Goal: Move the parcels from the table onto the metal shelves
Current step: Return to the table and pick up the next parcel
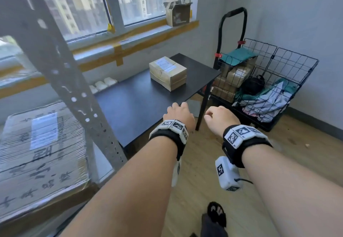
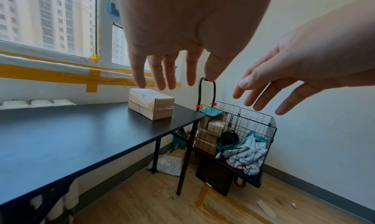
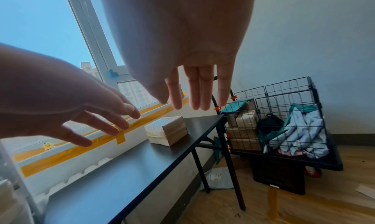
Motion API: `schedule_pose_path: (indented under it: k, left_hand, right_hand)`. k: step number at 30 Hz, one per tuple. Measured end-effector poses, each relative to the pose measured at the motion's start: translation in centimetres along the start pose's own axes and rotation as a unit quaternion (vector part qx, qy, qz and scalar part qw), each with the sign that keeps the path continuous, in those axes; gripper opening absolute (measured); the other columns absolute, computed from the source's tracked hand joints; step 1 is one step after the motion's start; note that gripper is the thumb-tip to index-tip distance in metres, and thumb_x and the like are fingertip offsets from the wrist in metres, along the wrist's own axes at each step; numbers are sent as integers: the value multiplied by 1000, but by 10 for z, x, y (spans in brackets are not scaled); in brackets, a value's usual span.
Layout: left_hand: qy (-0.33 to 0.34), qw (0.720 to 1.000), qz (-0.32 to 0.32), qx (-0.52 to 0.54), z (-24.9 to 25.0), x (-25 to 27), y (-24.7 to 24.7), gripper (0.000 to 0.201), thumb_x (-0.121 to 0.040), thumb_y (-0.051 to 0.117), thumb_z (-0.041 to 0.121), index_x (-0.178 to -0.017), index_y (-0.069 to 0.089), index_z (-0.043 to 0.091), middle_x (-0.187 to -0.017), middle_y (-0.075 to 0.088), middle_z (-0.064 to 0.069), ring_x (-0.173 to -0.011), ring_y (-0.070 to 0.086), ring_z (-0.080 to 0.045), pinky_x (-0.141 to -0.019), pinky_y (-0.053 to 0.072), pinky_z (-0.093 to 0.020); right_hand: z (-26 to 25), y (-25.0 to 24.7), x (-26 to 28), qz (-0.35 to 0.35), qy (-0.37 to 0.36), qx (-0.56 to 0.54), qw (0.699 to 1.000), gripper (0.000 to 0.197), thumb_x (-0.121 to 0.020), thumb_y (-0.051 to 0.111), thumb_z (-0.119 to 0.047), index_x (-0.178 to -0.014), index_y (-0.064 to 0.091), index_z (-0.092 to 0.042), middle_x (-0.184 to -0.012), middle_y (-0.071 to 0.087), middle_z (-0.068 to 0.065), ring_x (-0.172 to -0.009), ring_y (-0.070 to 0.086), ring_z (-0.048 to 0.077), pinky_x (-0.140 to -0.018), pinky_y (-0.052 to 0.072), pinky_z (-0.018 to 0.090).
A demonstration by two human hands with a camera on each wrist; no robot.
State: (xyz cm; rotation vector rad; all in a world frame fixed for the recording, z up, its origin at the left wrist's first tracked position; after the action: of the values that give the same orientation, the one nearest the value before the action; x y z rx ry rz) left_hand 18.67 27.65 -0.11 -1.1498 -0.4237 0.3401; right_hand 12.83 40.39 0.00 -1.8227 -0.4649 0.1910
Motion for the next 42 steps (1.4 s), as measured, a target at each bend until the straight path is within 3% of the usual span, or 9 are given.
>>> schedule_pose_path:
  k: [11, 17, 31, 36, 40, 42]
  left_hand:
    - [-96, 995, 14, 33, 49, -174, 2, 40, -97, 41, 33, -134, 46, 18, -137, 45, -10, -129, 41, -30, -102, 39, -44]
    - [-180, 982, 32, 45, 20, -238, -8, 42, -97, 43, 35, -134, 46, 17, -136, 46, -11, -127, 43, -31, -100, 40, -43]
    - [-278, 953, 52, 107, -83, -417, -34, 46, -96, 41, 29, -140, 38, 14, -140, 40, -12, -129, 41, -31, -100, 41, -43]
    - [-336, 929, 58, 145, -116, -439, -26, 47, -93, 46, 25, -137, 36, 13, -135, 39, -12, -121, 44, -32, -95, 42, -42]
    - [-383, 902, 59, 191, -142, -442, -16, 61, -93, 47, 27, -147, 23, 11, -141, 37, -15, -125, 45, -34, -96, 41, -43]
    - [-402, 886, 48, 227, -151, -443, -4, 58, -94, 47, 28, -144, 28, 7, -141, 43, -16, -124, 49, -35, -98, 43, -41]
  right_hand:
    - [32, -21, -204, -50, -80, 11, 996, 34, -95, 39, -36, -117, 62, -23, -123, 57, 7, -107, 58, 27, -87, 51, 39]
    - [21, -13, -286, -94, -108, -2, 990, 36, -97, 41, -35, -125, 58, -19, -126, 55, 8, -109, 57, 29, -91, 48, 37]
    - [-77, 28, -485, -137, -161, -2, 977, 36, -96, 44, -35, -126, 57, -19, -127, 57, 6, -110, 58, 27, -91, 47, 36]
    - [-99, 55, -519, -179, -162, 8, 970, 40, -96, 43, -35, -131, 52, -19, -131, 56, 5, -114, 57, 26, -95, 48, 38]
    - [-118, 72, -537, -207, -167, -1, 964, 47, -96, 45, -35, -139, 47, -17, -136, 57, 6, -121, 56, 26, -98, 47, 39]
    - [-121, 84, -540, -228, -159, -13, 961, 45, -94, 46, -35, -135, 50, -15, -131, 60, 7, -118, 57, 28, -96, 47, 39]
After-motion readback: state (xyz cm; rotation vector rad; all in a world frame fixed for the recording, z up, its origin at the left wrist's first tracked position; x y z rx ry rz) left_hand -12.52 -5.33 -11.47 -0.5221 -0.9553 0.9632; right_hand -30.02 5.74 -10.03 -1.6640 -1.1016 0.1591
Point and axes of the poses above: each hand's wrist, its own x-axis away from the middle knuckle, its own y-axis out of the palm, z = x × y, the point moved 10 cm from there along -x, towards the middle knuckle
